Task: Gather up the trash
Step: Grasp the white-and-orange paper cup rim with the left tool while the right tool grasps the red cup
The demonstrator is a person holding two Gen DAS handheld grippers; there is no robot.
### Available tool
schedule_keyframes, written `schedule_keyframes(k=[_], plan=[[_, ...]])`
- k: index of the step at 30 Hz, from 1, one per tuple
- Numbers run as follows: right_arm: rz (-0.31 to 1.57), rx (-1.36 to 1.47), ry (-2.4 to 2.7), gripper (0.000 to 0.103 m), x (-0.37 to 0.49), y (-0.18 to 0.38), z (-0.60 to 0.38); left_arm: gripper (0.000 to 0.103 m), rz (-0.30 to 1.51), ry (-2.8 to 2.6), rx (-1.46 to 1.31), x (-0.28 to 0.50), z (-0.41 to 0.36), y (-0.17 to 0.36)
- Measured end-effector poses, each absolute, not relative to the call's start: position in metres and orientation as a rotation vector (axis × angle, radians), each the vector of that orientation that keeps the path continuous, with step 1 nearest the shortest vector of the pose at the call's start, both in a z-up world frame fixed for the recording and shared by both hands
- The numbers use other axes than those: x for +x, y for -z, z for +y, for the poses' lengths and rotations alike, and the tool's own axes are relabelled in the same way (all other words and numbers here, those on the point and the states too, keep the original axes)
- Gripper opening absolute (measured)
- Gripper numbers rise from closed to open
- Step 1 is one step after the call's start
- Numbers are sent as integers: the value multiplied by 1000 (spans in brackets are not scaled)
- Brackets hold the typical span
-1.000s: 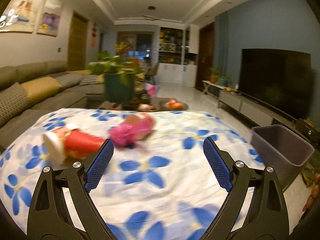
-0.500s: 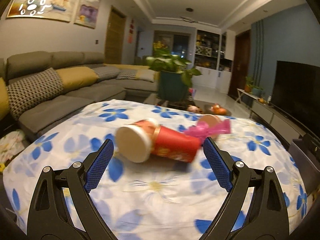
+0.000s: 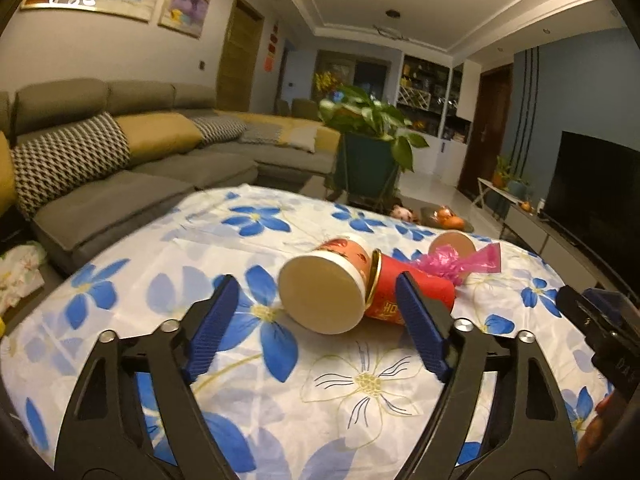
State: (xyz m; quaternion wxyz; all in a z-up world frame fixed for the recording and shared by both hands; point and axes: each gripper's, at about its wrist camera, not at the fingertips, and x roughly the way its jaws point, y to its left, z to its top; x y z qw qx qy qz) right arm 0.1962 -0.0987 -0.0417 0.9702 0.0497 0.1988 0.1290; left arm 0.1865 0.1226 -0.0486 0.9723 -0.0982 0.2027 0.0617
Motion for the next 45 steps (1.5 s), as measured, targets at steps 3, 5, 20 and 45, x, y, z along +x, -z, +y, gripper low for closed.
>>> schedule_keyframes(k=[3, 5, 20, 45], plan=[[403, 83, -264, 75, 201, 43, -88, 65, 449, -94, -215, 203, 124, 54], [404, 74, -265, 75, 204, 44, -82, 59, 466, -71, -226, 211, 125, 57], [450, 57, -278, 75, 217, 51, -53, 2, 506, 84, -327, 241, 136, 63], [604, 105, -273, 95, 266, 62, 23, 2, 434, -134, -334, 182, 203, 60]])
